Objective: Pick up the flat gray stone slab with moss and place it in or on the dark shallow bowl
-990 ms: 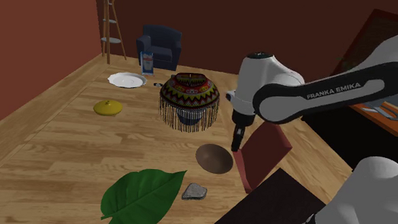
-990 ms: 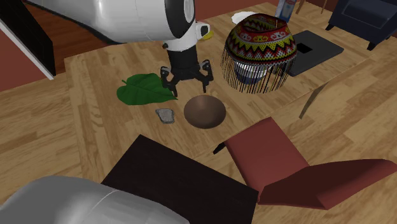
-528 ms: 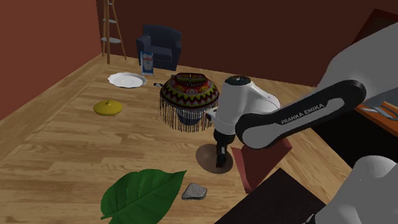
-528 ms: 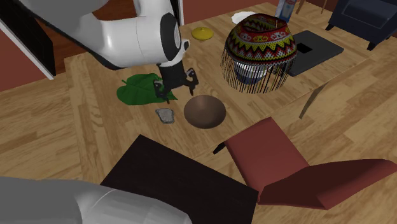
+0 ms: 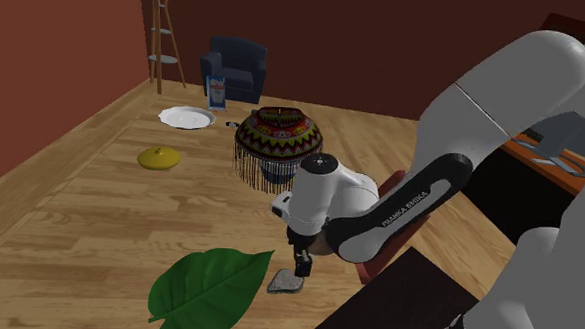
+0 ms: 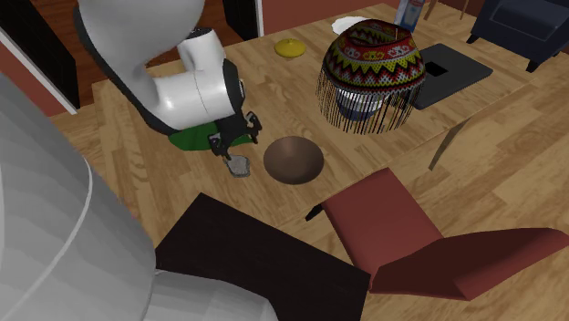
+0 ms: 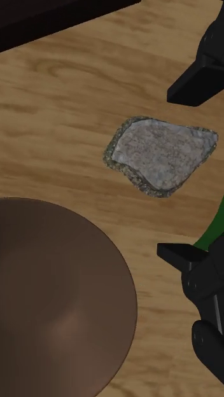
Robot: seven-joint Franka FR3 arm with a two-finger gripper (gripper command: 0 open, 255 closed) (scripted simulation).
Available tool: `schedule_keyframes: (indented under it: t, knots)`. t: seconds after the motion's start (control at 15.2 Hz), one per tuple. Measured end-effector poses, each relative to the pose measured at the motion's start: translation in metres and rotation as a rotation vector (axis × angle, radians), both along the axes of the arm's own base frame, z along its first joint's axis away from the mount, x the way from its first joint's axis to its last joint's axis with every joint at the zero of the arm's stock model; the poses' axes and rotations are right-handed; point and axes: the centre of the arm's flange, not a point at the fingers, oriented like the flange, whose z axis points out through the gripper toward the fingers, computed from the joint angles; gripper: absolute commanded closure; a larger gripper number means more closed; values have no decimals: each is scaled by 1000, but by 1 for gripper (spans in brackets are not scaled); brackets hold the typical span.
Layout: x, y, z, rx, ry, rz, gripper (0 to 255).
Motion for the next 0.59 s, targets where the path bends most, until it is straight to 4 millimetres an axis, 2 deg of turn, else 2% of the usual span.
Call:
schedule_keyframes:
  t: [0.2,0.59]
  knots:
    - [-5,17,-20,5,-2,76,0]
    - [-5,16,-54,7,-2,89,0]
